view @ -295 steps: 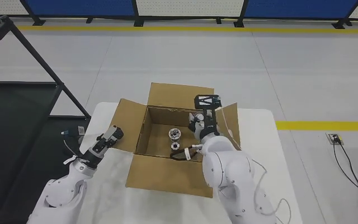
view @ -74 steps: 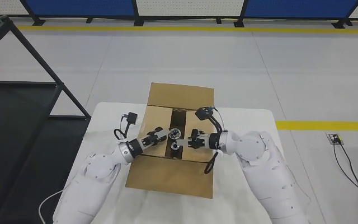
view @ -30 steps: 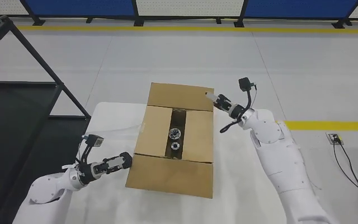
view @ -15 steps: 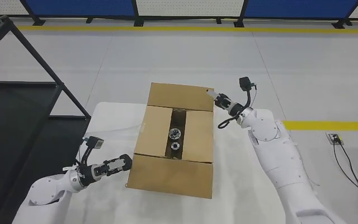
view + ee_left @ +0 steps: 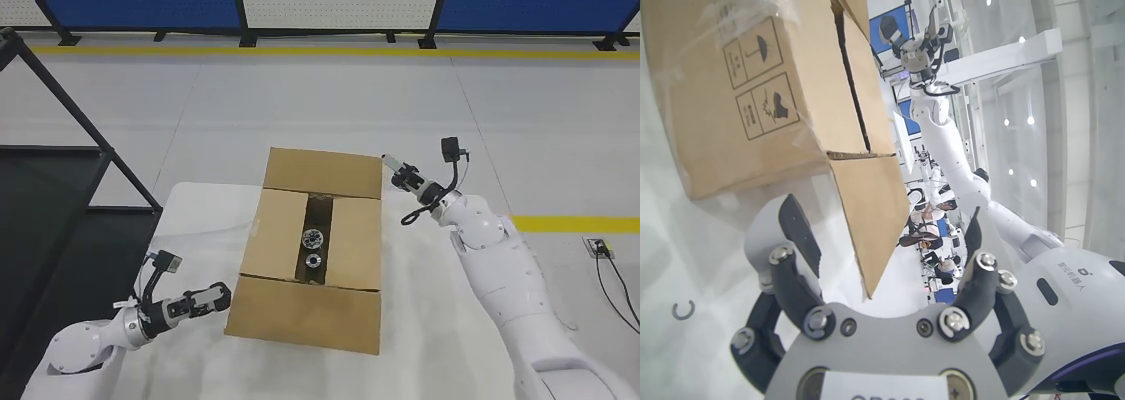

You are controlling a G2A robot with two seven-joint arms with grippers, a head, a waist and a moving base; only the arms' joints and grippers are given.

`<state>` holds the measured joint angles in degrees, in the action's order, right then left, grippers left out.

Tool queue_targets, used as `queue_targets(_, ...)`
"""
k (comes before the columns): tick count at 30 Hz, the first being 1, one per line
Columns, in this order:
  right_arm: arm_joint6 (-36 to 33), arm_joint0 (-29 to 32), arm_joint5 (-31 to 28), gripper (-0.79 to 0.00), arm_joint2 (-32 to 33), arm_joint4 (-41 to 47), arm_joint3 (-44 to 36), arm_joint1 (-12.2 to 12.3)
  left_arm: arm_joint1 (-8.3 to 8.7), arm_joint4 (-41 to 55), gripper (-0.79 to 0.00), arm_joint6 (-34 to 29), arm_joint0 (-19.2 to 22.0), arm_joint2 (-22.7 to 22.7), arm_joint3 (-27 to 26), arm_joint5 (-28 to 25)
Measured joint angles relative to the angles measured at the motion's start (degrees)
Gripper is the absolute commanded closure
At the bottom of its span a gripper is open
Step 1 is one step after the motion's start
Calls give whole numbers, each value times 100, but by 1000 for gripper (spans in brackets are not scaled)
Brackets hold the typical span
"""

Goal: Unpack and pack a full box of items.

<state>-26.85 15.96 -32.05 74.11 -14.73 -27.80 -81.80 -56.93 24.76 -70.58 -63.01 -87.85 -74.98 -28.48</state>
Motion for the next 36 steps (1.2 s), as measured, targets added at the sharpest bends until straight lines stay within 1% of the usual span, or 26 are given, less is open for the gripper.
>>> queue_targets(4,401,-184,-15,-785,-230,-190,416,-117,5,-21,-785,-205,6,155,-57,10)
queue_targets(8,592,-307,2,-785,-422,-296,696,-233,5,-69,-785,-360,51,320,-115,-7)
queue_targets(13,703,-456,169,-785,-603,-379,999,-370,15,-44,-785,-492,100,442,-165,-35)
queue_targets(17,660,-551,159,-785,-639,-306,1177,-433,31,-14,-785,-492,82,490,-291,-31)
queue_targets(24,348,-657,-193,-785,-554,-15,1334,-441,64,137,-785,-389,14,505,-608,-135)
queue_targets(29,105,-695,-429,-785,-460,196,1362,-402,69,353,-785,-170,-31,448,-828,-344)
queue_targets(36,-269,-726,-757,-785,-346,462,1283,-342,70,342,-785,210,-78,420,-1137,-404)
